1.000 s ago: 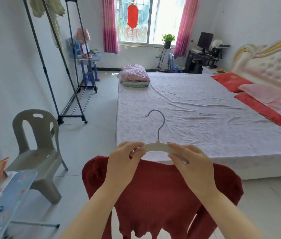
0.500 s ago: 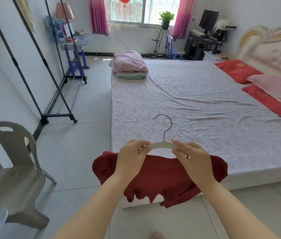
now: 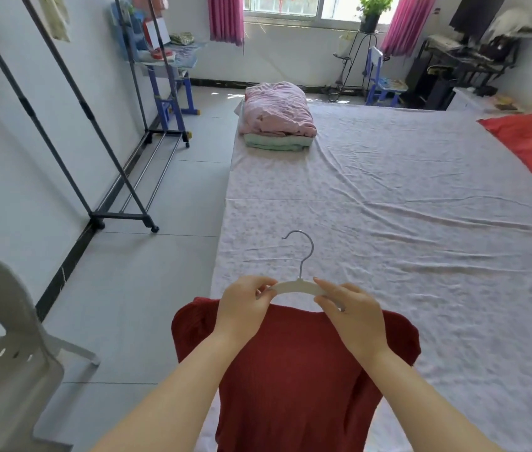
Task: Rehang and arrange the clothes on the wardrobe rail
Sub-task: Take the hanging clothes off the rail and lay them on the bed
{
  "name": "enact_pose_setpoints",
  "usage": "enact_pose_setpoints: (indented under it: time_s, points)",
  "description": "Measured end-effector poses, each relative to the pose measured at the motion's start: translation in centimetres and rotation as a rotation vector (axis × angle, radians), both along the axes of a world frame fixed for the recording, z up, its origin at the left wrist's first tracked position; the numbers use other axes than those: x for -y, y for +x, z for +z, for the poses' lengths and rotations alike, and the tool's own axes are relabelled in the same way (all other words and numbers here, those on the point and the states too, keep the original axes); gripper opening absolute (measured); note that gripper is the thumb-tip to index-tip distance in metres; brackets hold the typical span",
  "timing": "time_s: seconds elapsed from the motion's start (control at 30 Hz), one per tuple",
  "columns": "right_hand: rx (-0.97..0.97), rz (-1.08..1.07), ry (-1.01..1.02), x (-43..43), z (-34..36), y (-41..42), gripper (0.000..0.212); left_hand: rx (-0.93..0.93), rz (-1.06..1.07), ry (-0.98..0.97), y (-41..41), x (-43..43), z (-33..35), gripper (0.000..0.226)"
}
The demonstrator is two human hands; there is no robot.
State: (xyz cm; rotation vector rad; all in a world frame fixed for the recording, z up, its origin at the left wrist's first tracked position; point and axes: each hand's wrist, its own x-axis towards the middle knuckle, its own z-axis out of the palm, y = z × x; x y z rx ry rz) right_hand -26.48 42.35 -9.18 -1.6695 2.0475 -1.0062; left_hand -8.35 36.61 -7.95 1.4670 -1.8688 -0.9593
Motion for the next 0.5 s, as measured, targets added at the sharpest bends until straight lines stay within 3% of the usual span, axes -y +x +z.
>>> enact_pose_setpoints:
  time_s: [0.07,0.23,0.5]
  points:
    - [-0.031,0.013,0.094,3.7,-1.4,-0.3,0.038,0.047,0.020,0.033,-0.4,2.5,-1.3,0.021]
    - [-0.227,0.061,0.421,10.6,-4.9,0.6,0.059,0.226,0.034,0.102,-0.4,6.6,-5.0,0.042]
    - [-0.237,0.076,0.618,9.1,-8.3,-0.7,0.049,0.339,-0.006,0.234,-0.8,8.0,-8.2,0.052]
